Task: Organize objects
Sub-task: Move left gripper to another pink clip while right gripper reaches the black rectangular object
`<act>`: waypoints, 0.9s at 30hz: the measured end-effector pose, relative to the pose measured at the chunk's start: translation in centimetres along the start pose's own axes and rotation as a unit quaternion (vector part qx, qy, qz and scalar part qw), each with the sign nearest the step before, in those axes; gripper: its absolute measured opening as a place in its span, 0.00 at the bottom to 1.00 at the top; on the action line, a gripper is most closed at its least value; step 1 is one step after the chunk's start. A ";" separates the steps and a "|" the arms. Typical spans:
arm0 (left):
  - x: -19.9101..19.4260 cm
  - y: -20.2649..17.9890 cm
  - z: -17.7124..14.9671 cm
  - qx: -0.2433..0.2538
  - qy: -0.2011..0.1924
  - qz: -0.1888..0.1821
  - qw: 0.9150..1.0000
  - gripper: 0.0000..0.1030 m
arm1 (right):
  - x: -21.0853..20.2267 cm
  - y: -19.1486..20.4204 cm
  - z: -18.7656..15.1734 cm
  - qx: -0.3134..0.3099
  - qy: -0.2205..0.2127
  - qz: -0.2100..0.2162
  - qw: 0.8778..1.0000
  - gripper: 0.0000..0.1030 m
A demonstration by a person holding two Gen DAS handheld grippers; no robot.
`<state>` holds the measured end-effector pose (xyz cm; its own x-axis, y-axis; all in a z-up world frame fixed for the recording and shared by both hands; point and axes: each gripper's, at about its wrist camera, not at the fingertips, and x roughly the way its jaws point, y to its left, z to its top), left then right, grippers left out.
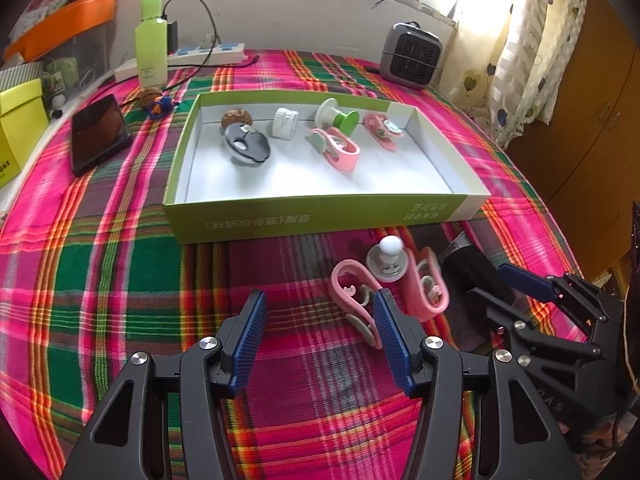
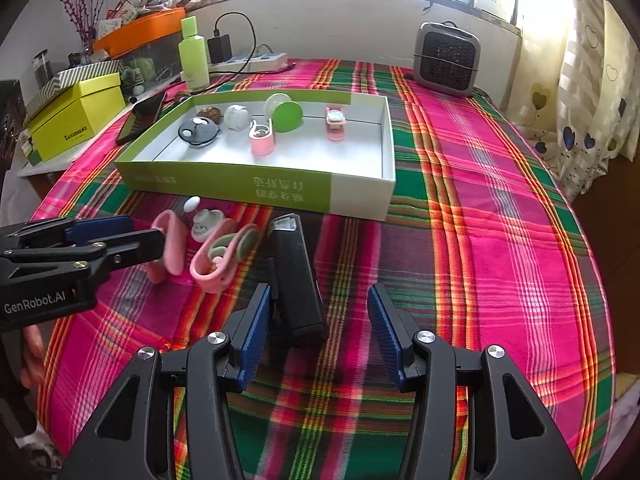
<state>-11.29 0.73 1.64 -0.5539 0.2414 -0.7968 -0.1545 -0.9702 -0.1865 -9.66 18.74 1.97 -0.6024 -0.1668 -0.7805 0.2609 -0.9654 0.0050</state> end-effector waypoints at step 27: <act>-0.9 0.0 -0.1 -0.006 -0.001 -0.017 1.000 0.54 | 1.2 0.2 0.9 -0.022 0.006 0.024 0.999 0.49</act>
<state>-10.77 0.52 2.30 -0.5509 0.2740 -0.7883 -0.1634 -0.9617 -0.2200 -11.03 18.20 1.65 -0.5795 -0.2107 -0.7872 0.3230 -0.9463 0.0156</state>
